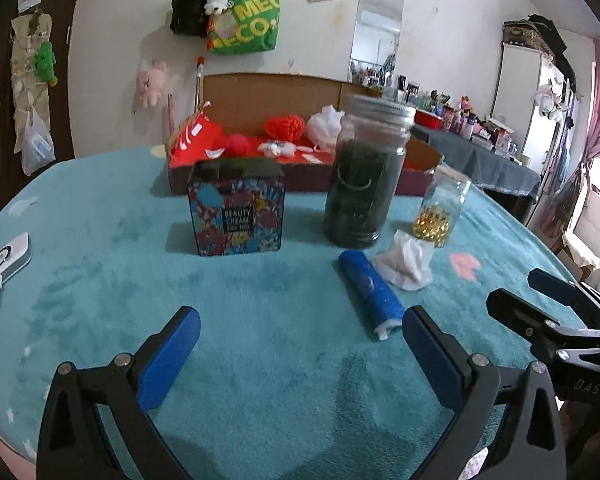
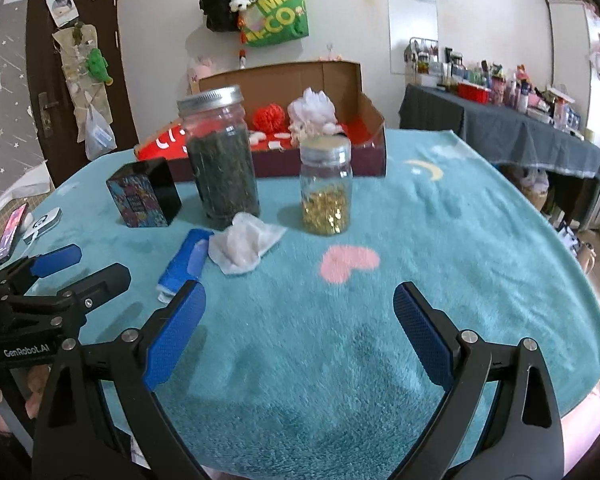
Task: Organize soft objects
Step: 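Withdraw both tools from the box toward the blue tube and white tissue, then grasp the blue tube with the left tool while the right tool grasps the white tissue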
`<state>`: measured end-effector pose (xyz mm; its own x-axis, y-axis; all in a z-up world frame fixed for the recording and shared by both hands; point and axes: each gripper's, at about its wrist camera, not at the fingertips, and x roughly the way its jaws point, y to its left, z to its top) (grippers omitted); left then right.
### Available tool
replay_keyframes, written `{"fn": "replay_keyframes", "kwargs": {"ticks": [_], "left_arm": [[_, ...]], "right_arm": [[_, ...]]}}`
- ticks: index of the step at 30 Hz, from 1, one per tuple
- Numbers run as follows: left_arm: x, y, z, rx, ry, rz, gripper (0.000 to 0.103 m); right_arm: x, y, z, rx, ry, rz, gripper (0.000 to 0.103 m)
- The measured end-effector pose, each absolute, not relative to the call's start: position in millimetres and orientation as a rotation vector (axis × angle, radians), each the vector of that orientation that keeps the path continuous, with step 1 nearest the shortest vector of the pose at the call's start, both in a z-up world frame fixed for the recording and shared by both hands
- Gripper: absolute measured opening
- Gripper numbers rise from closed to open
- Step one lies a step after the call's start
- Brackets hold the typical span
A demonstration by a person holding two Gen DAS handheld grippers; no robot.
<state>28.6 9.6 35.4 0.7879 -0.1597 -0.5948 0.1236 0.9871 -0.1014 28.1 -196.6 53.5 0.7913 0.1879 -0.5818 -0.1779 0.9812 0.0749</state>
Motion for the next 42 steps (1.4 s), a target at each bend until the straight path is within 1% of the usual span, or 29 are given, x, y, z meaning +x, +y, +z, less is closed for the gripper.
{"fn": "replay_keyframes", "kwargs": {"ticks": [9, 17, 31, 36, 39, 42], "left_arm": [[40, 10, 30, -0.067, 0.702, -0.157, 0.103], [61, 2, 33, -0.076, 0.763, -0.212, 0.103], [100, -28, 26, 0.058, 0.901, -0.279, 0.103], [101, -12, 27, 0.122, 0.896, -0.222, 0.103], [101, 8, 29, 0.109, 0.901, -0.210, 0.103], [100, 12, 31, 0.112, 0.885, -0.243, 0.100]], "right_arm": [[38, -203, 46, 0.039, 0.671, 0.202, 0.096], [64, -211, 47, 0.088, 0.746, 0.276, 0.096], [102, -220, 55, 0.088, 0.786, 0.279, 0.096], [111, -217, 54, 0.089, 0.814, 0.308, 0.096], [113, -211, 53, 0.087, 0.828, 0.352, 0.096], [117, -204, 51, 0.098, 0.845, 0.421, 0.096]]}}
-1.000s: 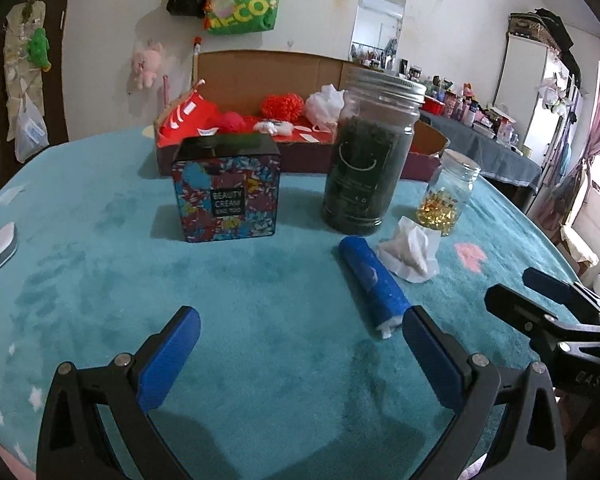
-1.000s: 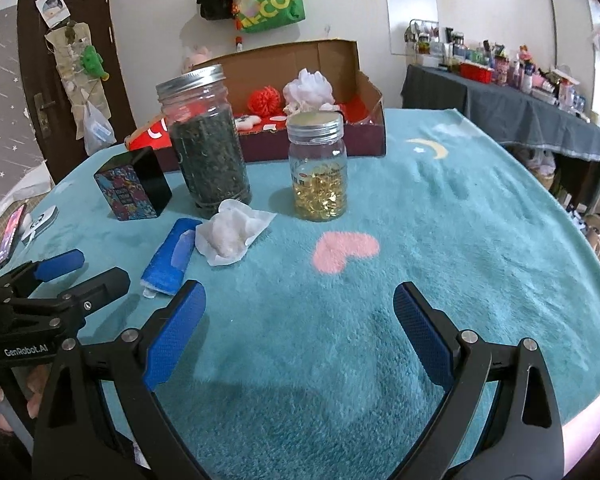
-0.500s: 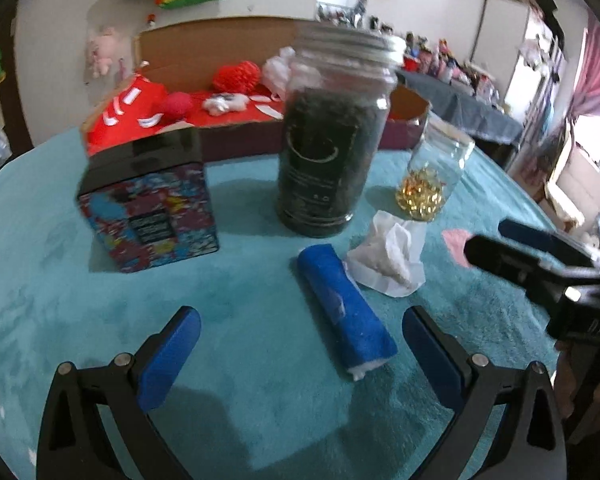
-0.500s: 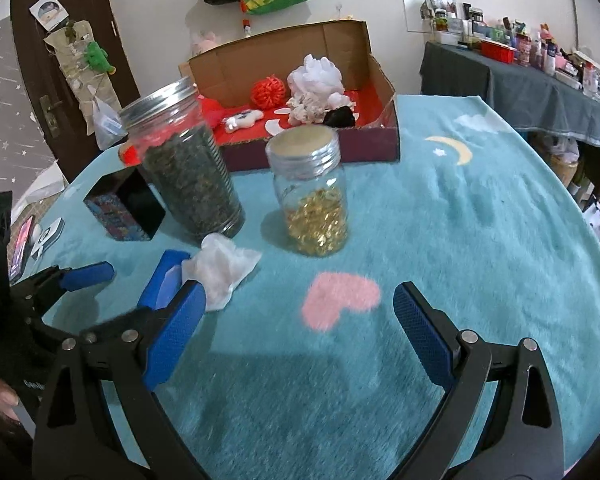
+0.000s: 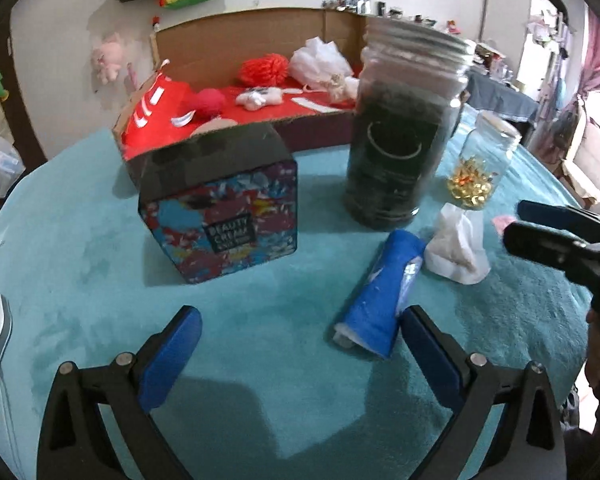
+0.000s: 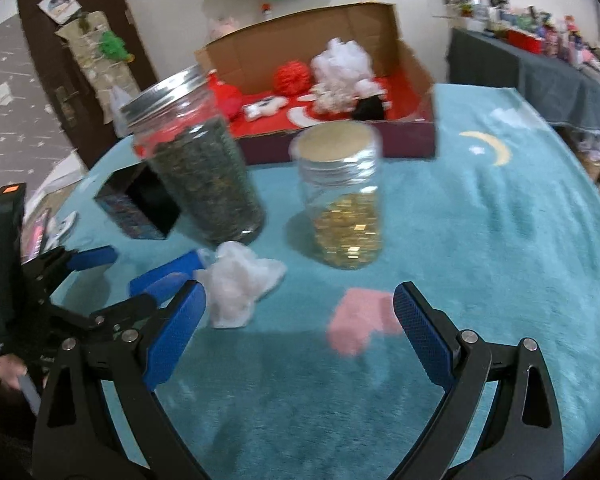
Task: Organize soft objects
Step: 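Grasp the blue tube with the left tool while the right tool grasps the white tissue, then carry the blue tube and white tissue over the box and lower them inside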
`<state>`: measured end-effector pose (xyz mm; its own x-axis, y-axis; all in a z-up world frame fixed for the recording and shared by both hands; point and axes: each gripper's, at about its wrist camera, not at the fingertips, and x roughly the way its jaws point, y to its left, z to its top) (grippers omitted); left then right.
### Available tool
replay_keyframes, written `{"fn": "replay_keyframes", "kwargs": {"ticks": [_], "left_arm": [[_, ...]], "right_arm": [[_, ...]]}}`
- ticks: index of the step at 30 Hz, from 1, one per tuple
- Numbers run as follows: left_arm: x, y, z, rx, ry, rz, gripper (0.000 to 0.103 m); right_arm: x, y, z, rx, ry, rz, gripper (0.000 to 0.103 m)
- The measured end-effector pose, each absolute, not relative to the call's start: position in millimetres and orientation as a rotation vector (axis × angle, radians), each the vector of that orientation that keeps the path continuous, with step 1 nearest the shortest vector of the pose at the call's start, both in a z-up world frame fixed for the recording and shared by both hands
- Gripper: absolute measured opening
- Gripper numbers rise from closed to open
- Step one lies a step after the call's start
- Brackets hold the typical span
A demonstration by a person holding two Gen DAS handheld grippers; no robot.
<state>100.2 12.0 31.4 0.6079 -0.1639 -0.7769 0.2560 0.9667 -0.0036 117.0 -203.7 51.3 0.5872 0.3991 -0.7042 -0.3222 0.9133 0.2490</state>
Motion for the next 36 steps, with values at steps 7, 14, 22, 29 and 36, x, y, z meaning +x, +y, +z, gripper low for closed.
{"fn": "replay_keyframes", "kwargs": {"ticks": [7, 14, 22, 29, 36], "left_arm": [[106, -10, 30, 0.149, 0.882, -0.393, 0.066], [111, -14, 32, 0.121, 0.885, -0.488, 0.023], [106, -13, 54, 0.066, 0.842, -0.527, 0.023], [107, -15, 58, 0.060, 0.835, -0.543, 0.023], [109, -13, 56, 0.053, 0.840, -0.541, 0.023]], "right_arm": [[124, -179, 49, 0.026, 0.858, 0.519, 0.088], [129, -161, 40, -0.027, 0.905, 0.588, 0.026], [111, -169, 64, 0.033, 0.826, 0.634, 0.018], [111, -169, 71, 0.026, 0.821, 0.628, 0.018], [110, -170, 69, 0.030, 0.828, 0.620, 0.018]]}}
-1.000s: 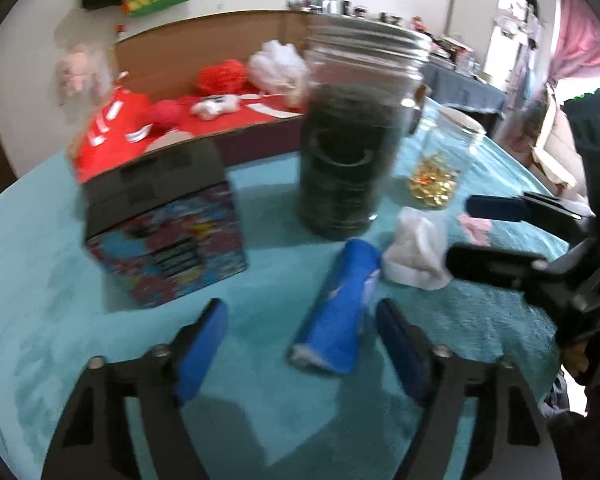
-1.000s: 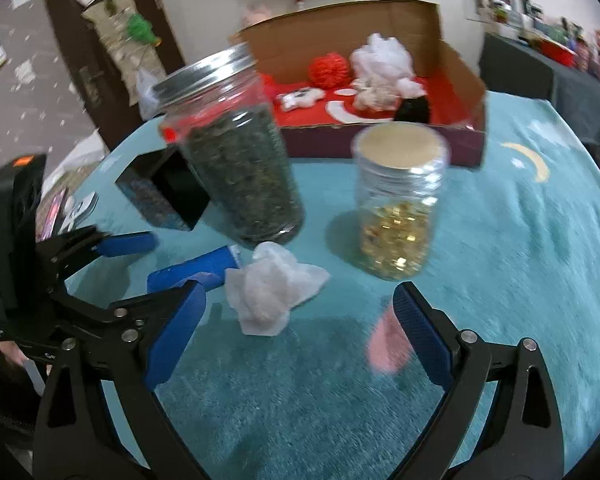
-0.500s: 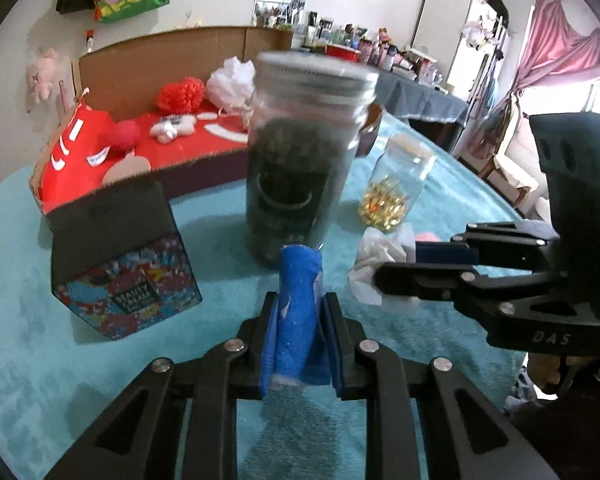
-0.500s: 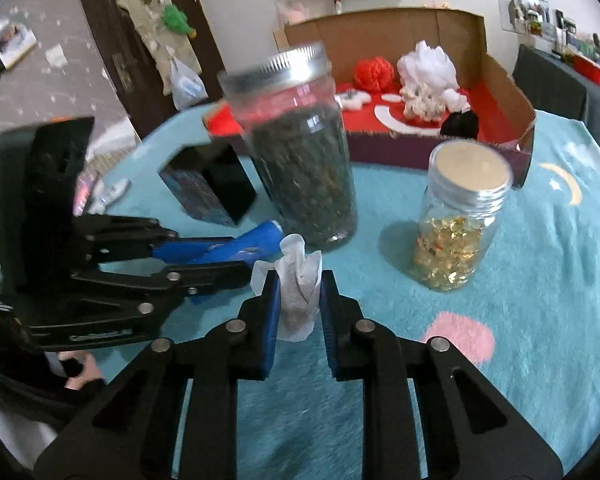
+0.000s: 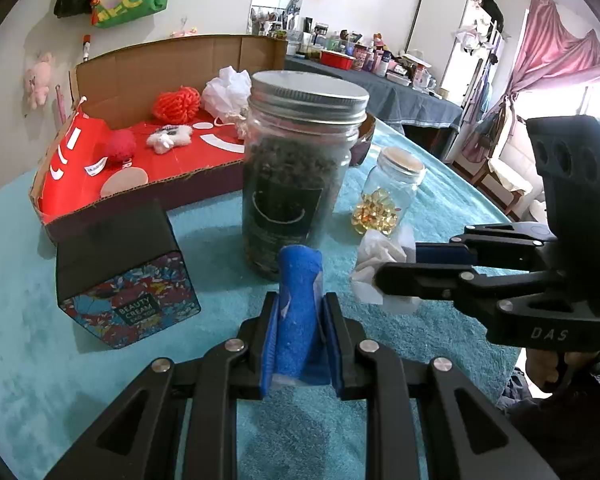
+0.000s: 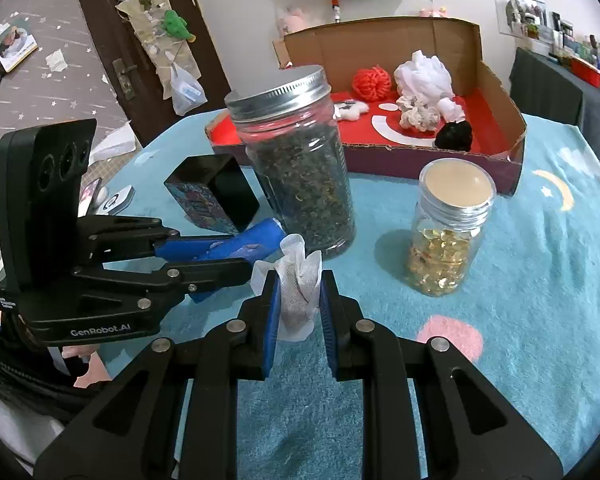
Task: Organize soft objects
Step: 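Carry the blue tube and white tissue over the box and lower them inside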
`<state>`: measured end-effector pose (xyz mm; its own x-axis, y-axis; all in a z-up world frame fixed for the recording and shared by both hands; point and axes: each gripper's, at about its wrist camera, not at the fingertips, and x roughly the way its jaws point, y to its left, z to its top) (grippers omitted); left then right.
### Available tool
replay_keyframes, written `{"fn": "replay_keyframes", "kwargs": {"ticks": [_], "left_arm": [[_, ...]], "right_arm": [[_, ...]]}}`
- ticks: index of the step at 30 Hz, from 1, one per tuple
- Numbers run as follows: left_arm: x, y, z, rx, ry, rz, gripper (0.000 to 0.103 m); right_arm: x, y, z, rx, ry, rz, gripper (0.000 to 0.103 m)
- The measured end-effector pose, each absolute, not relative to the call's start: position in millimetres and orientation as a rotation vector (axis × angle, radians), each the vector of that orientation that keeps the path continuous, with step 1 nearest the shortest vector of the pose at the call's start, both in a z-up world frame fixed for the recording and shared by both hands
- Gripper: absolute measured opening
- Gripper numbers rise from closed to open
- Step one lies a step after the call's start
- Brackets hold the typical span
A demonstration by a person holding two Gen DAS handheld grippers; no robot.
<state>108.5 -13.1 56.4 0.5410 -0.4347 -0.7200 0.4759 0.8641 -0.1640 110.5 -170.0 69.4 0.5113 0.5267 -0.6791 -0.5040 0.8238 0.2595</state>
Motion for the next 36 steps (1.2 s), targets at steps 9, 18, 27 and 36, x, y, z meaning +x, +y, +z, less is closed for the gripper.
{"fn": "replay_keyframes", "kwargs": {"ticks": [9, 18, 27, 36], "left_arm": [[108, -14, 56, 0.052, 0.836, -0.543, 0.023], [103, -2, 54, 0.033, 0.847, -0.529, 0.023], [88, 44, 42, -0.011, 0.892, -0.446, 0.023], [79, 87, 38, -0.014, 0.913, -0.322, 0.023]], "right_arm": [[108, -171, 70, 0.028, 0.825, 0.618, 0.018], [106, -178, 70, 0.039, 0.834, 0.611, 0.018], [106, -204, 61, 0.056, 0.874, 0.552, 0.018], [107, -229, 55, 0.082, 0.898, 0.500, 0.018]]}}
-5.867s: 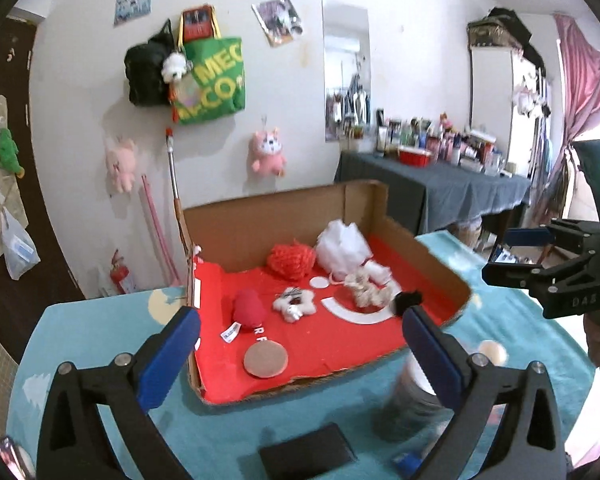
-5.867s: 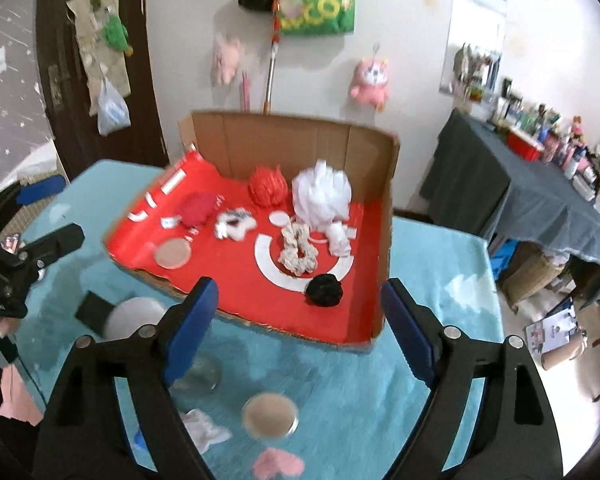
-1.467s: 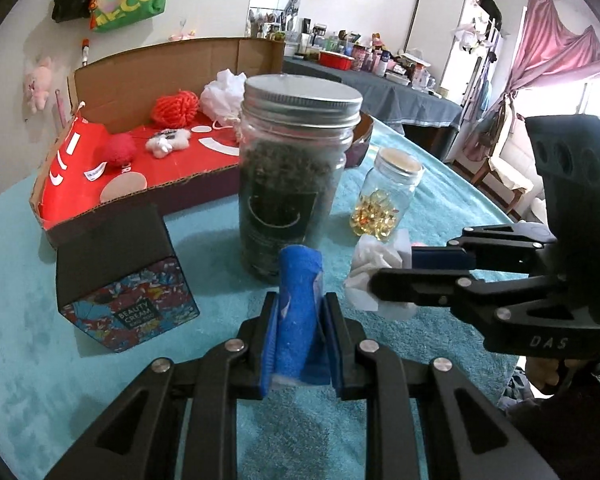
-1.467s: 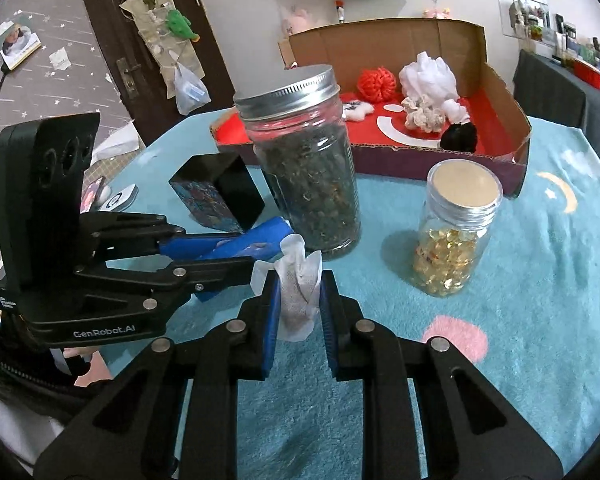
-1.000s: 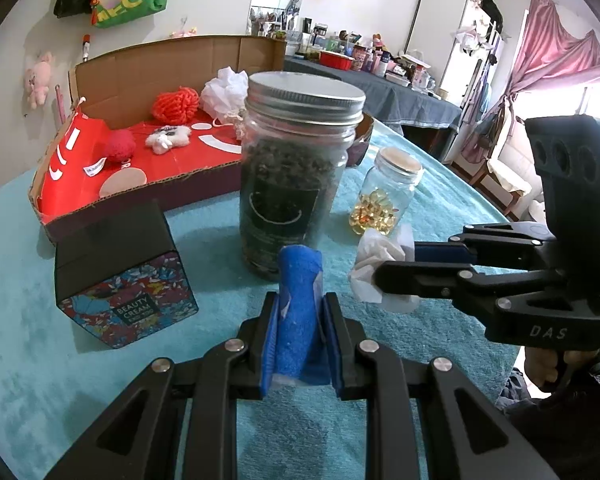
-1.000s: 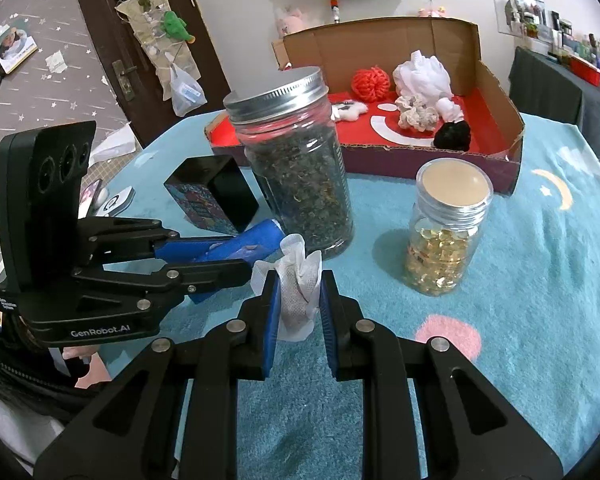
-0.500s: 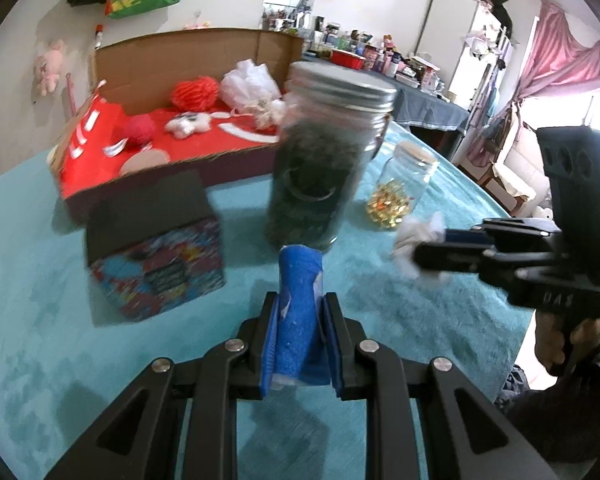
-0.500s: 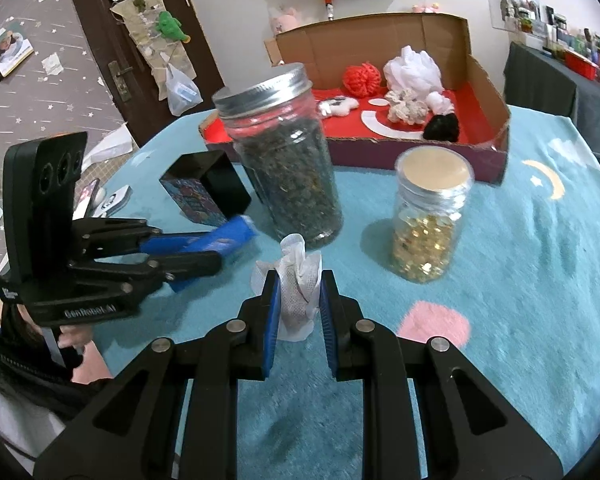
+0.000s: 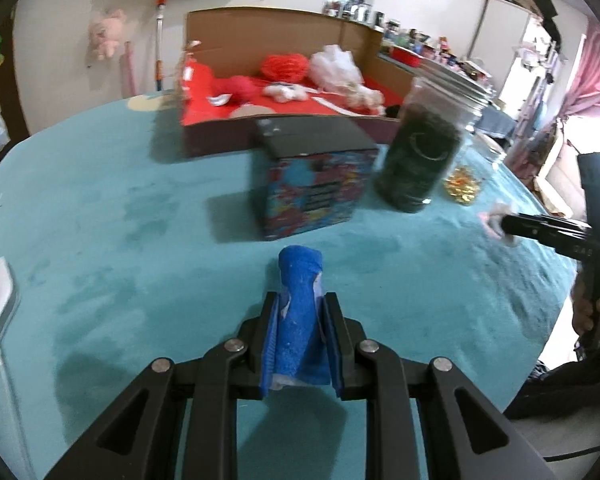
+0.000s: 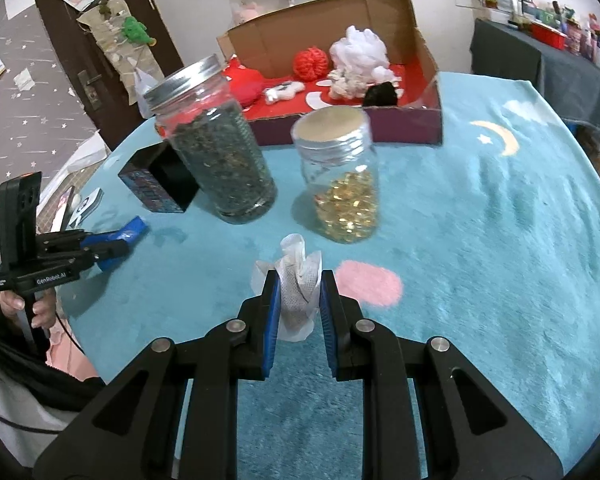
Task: Organize soft objects
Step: 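Carry the blue tube and white tissue over the box and lower them inside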
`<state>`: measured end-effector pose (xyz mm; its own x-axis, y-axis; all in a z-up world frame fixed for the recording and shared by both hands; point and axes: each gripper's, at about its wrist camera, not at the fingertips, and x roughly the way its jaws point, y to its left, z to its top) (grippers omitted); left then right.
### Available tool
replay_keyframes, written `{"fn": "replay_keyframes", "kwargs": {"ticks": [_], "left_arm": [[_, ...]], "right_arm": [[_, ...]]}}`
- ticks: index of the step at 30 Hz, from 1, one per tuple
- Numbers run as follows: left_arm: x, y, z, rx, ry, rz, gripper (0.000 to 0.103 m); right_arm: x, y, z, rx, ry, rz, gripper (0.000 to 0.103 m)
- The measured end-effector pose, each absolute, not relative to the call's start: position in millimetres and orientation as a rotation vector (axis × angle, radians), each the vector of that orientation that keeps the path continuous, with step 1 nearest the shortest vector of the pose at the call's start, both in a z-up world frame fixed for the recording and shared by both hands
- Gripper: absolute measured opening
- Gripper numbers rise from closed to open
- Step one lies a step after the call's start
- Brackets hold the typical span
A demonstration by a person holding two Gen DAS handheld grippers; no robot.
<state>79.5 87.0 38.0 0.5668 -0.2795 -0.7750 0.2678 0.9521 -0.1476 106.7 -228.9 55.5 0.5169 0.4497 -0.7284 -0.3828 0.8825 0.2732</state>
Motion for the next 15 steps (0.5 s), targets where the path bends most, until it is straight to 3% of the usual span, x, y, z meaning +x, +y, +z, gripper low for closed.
{"fn": "replay_keyframes", "kwargs": {"ticks": [15], "left_arm": [[115, 131, 43, 0.040, 0.853, -0.244, 0.023]], "right_arm": [[123, -267, 50, 0.087, 0.932, 0.402, 0.018]]}}
